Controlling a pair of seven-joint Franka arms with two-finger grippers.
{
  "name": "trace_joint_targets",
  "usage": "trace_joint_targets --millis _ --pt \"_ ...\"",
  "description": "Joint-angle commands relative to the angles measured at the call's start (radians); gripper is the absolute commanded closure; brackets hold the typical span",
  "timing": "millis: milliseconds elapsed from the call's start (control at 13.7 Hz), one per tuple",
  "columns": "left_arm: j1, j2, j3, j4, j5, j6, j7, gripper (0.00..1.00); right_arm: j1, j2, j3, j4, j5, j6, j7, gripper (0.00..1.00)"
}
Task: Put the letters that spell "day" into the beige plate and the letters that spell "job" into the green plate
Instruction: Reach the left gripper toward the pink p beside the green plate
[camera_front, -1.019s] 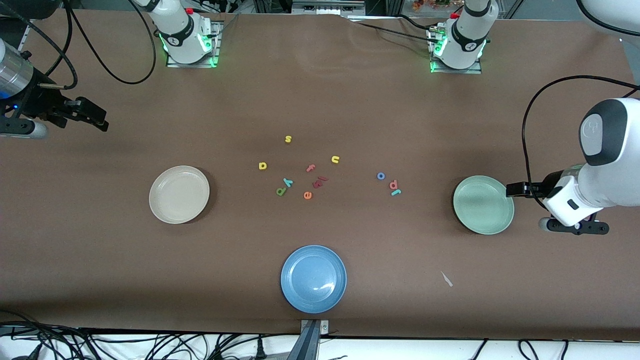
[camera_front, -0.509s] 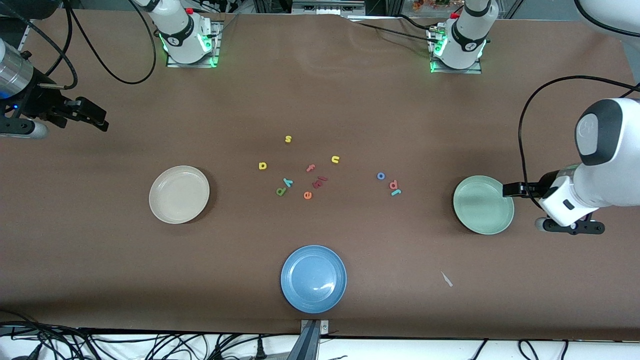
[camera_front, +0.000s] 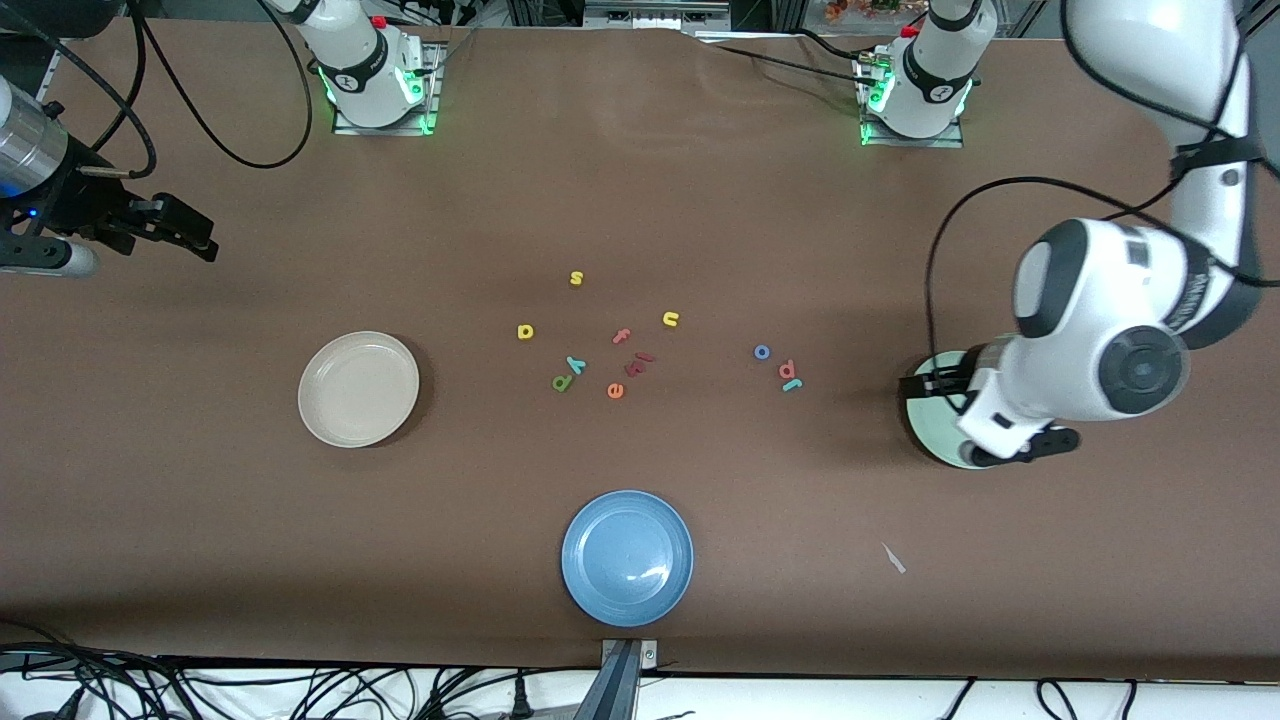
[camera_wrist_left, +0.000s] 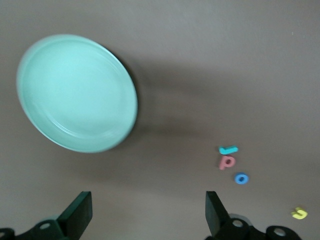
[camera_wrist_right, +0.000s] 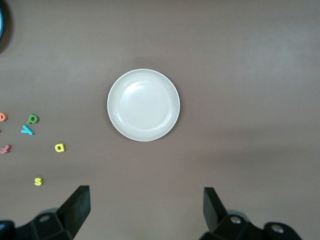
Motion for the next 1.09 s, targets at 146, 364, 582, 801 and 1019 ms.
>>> trace_joint_targets --millis 146,364,582,801,1019 --pt "-0.123 -0.008 0.010 -0.189 -0.040 0.225 -0.209 0.01 -0.002 -0.005 0.003 0.010 0.016 -0.020 -0.003 0.00" --pt "-0.175 -0.006 -0.010 -0.320 -0.083 0.367 -0.275 0.01 -0.002 -0.005 0.002 0.010 0.014 -0.020 -0.004 0.00" --pt "-0.184 0.009 -0.033 -0.393 -0.118 0.501 -0.277 0.03 -0.002 0.001 0.005 0.008 0.014 -0.023 -0.006 0.00" --pt "-0.186 0.041 -0.033 -0.409 -0.122 0.575 -0.278 0.18 0.047 0.036 0.005 0.008 0.007 -0.026 0.006 0.00" --pt "-0.184 0.072 -0.033 -0.409 -0.123 0.627 -0.280 0.25 0.096 0.111 0.006 0.002 0.016 -0.026 0.028 0.00"
